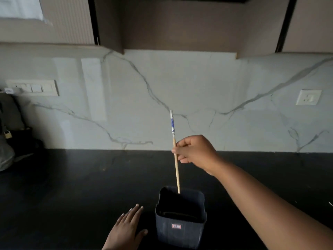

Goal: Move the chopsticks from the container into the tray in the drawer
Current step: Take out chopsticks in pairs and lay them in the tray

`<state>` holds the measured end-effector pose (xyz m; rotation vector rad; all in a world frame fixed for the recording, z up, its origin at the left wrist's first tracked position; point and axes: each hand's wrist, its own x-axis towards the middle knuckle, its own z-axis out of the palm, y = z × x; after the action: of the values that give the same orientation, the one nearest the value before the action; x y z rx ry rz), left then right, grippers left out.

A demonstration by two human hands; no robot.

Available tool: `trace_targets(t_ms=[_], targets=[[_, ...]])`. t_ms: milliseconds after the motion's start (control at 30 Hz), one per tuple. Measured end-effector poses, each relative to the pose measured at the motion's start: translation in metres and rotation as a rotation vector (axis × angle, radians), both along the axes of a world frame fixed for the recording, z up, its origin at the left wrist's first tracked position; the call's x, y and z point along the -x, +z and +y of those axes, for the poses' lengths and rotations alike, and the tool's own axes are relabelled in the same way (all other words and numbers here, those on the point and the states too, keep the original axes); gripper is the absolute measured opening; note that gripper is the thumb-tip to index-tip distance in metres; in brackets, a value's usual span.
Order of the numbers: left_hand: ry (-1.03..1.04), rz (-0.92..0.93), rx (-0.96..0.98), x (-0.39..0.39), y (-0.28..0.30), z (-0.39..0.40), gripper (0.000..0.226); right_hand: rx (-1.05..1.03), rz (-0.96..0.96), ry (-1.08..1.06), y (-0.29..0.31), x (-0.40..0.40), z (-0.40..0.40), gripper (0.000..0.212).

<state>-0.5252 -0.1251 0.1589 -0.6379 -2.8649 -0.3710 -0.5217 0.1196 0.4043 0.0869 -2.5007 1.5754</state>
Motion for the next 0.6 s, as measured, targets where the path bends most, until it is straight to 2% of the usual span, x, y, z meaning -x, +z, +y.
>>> trace_targets(t_ms=[67, 167, 267, 367, 467, 533, 600], targets=[[-0.134, 0.276, -0.134, 0.0, 0.043, -0.001, 0.06, 0.162, -0.055, 0.066, 0.029, -0.008, 0.005, 0.011], [-0.343, 0.624, -0.289, 0.005, 0.113, 0.014, 0.036, 0.272, -0.107, 0.113, 0.05, -0.016, 0.004, 0.016], [-0.501, 0.82, -0.267, 0.004, 0.178, 0.032, 0.037, 0.35, -0.135, 0.139, 0.05, -0.021, -0.005, 0.016], [-0.672, 0.925, -0.12, -0.004, 0.216, 0.038, 0.026, 0.411, -0.151, 0.168, 0.046, -0.024, -0.014, 0.013], [-0.79, 0.968, -0.018, -0.009, 0.234, 0.035, 0.026, 0.461, -0.166, 0.224, 0.046, -0.027, -0.017, 0.014], [-0.814, 0.976, -0.03, -0.011, 0.244, 0.032, 0.029, 0.501, -0.162, 0.221, 0.047, -0.028, -0.018, 0.018], [-0.805, 0.942, -0.128, -0.012, 0.255, 0.031, 0.027, 0.507, -0.114, 0.154, 0.05, -0.029, -0.018, 0.024]])
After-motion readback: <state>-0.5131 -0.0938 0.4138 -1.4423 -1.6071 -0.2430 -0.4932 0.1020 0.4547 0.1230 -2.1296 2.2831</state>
